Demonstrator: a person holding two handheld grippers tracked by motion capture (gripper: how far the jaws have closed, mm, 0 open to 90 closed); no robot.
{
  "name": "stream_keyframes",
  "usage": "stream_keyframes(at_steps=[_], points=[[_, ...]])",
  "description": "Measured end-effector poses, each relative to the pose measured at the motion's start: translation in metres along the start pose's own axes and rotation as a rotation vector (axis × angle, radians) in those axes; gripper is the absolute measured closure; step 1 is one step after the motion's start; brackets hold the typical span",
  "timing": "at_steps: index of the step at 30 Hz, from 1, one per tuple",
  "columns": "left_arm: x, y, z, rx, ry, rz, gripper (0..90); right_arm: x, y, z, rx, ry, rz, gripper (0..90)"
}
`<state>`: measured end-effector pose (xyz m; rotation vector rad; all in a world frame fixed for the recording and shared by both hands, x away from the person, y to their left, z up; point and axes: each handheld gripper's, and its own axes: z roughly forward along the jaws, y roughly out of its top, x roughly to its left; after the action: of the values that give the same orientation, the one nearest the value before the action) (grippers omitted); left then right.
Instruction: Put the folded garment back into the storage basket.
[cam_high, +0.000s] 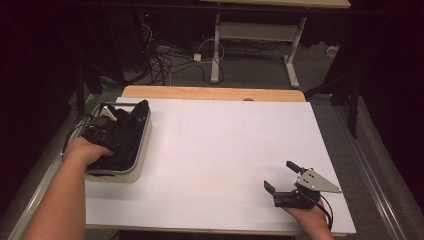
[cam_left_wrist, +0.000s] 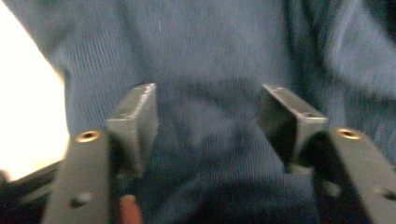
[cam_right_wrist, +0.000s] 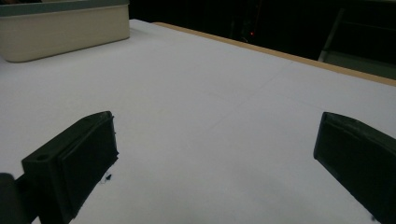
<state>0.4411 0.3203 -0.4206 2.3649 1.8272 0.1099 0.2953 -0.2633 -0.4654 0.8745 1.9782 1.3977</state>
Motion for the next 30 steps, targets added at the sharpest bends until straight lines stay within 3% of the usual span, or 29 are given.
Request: stream_keyframes(at_steps=[4,7,12,18,30], points=[[-0.004,-0.005,-0.003,0.072,0.015,-0.024,21.7,0.002,-0.001,0.001,0.003,0.009,-0.005,0.1],[-0.007,-0.006,-0.004,0.111,-0.010,-0.030,14.6,0.004,-0.002,0.000,0.005,0.009,-0.005,0.2],[-0.011,-0.004,-0.002,0.165,-0.016,-0.025,0.0,0.005,0.000,-0.005,-0.008,0.005,-0.007,0.2],[-0.015,-0.002,-0.008,0.173,-0.014,-0.021,0.0,0.006,-0.002,-0.004,0.003,-0.009,-0.005,0.2],[-0.030,0.005,-0.036,0.168,-0.001,0.013,0.0,0.005,-0.003,-0.004,0.006,-0.025,-0.002,0.2]])
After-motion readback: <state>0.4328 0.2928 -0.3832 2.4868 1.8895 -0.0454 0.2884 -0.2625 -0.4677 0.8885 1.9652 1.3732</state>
